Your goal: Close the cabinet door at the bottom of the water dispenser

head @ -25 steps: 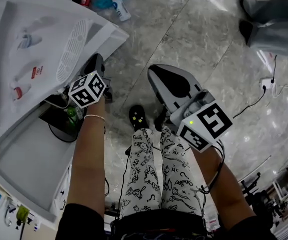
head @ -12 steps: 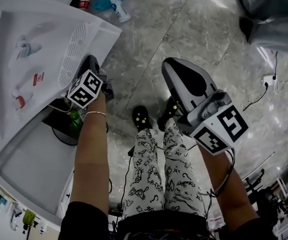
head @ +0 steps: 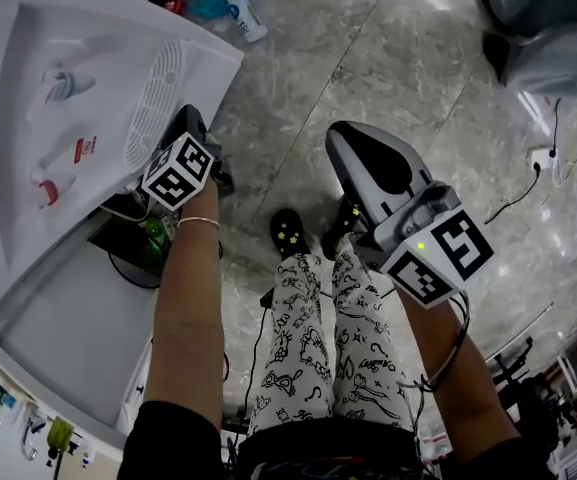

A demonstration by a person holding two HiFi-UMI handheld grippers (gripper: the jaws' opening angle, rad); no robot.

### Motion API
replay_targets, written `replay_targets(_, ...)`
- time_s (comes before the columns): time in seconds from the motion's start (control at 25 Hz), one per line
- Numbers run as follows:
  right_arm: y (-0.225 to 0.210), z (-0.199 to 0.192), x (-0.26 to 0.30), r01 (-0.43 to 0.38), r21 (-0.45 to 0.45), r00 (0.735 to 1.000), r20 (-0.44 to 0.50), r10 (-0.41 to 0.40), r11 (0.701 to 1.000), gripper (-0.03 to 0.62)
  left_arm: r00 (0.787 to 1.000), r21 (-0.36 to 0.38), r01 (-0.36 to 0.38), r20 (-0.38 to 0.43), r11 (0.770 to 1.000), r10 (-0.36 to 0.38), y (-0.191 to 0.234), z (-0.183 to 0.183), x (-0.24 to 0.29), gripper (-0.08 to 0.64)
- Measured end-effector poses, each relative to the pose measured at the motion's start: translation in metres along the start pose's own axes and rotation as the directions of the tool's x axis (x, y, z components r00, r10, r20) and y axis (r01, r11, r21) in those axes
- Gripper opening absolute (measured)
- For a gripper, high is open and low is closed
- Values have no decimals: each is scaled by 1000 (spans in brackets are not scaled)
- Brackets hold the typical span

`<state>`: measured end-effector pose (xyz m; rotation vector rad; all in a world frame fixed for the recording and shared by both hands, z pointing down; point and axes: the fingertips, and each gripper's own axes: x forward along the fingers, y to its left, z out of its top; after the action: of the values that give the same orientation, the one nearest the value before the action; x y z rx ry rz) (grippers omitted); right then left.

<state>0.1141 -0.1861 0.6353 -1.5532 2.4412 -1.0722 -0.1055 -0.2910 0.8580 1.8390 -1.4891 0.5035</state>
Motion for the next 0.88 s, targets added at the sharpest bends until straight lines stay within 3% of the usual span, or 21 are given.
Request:
replay_targets(0.12,6,7,-1,-2,-11,1000,15,2,1000,17,1000,35,28,-4,999,-28,-10,2,-10,-3)
replay_targets(0.4,26,8,-14,2,-92,1000,-23,-4,996,17,984,-10,161,83,987,-159,-62,30,-82,-3)
replay_targets(0.6,66,33,-42,-111,-40,992,53,113,993,17,978,77,176,98,981,-183,-95,59,-171,-3)
replay_targets(0.76,98,69,-55,-153,-84,984,75,159,985,17,964,92,212,141,973,-224,-116,87,-241,-3)
replay_targets(0.88,134,99,-66,-185,-126,979,67,194,975,17,951,151,256,139,955,-277,-139,102,-299,-3)
